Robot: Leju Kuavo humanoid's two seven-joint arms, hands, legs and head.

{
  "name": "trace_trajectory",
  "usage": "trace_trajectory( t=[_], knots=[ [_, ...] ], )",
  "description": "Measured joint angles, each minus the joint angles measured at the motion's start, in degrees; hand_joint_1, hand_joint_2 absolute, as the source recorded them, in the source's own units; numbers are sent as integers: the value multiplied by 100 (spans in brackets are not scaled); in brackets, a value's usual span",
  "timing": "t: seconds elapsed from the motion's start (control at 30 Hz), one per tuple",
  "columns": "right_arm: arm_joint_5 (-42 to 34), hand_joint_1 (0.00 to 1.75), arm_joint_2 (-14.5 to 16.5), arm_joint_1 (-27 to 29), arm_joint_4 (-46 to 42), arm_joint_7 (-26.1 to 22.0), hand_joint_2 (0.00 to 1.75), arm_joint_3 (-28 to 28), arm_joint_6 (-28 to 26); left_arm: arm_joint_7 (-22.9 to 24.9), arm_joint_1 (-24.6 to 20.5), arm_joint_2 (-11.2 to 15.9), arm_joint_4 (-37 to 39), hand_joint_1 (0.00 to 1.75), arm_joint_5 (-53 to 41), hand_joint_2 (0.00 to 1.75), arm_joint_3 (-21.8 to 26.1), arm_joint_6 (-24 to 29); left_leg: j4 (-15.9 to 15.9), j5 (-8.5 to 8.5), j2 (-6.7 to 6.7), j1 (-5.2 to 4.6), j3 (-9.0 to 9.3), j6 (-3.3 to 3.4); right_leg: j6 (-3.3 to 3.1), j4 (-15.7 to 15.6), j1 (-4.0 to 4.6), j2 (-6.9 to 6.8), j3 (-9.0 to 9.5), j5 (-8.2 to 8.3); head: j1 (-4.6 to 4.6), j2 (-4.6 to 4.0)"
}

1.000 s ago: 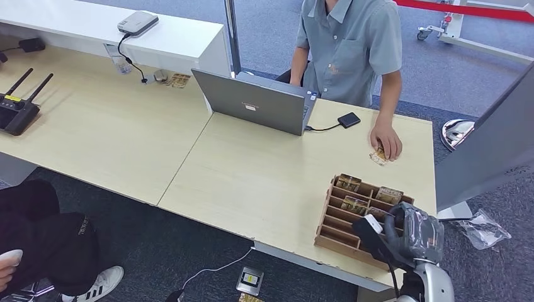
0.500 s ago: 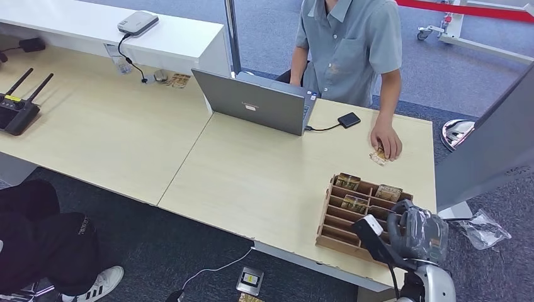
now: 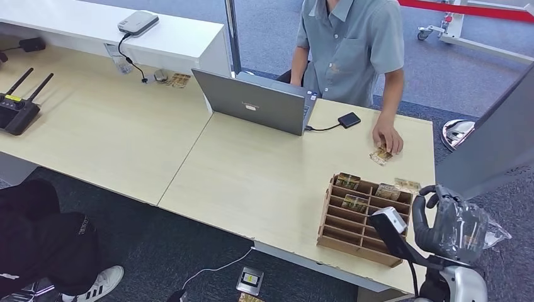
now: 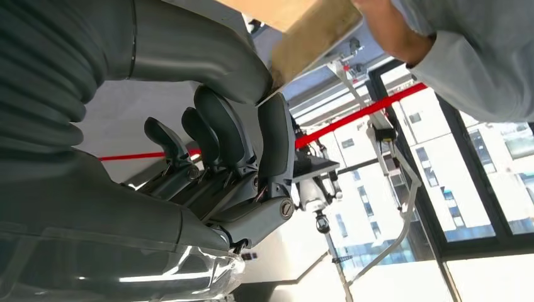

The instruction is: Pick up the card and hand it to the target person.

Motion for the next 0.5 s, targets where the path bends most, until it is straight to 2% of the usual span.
trace_trajectory(
  t=[0.27,0.5],
  knots=[
    [-184,154,300,-578,667,-382,175,413,-2,-90,-5,68,37,0,-135,0,-110,-199,-4,4,25,3,4,-2,-2,-3,3,26,-4,12,0,0],
    [-411,155,318,-1147,1265,-538,175,717,-58,-100,-5,34,43,0,-128,0,-92,-152,-11,10,33,6,8,-7,-4,-7,6,36,-1,19,0,0]
  ],
)
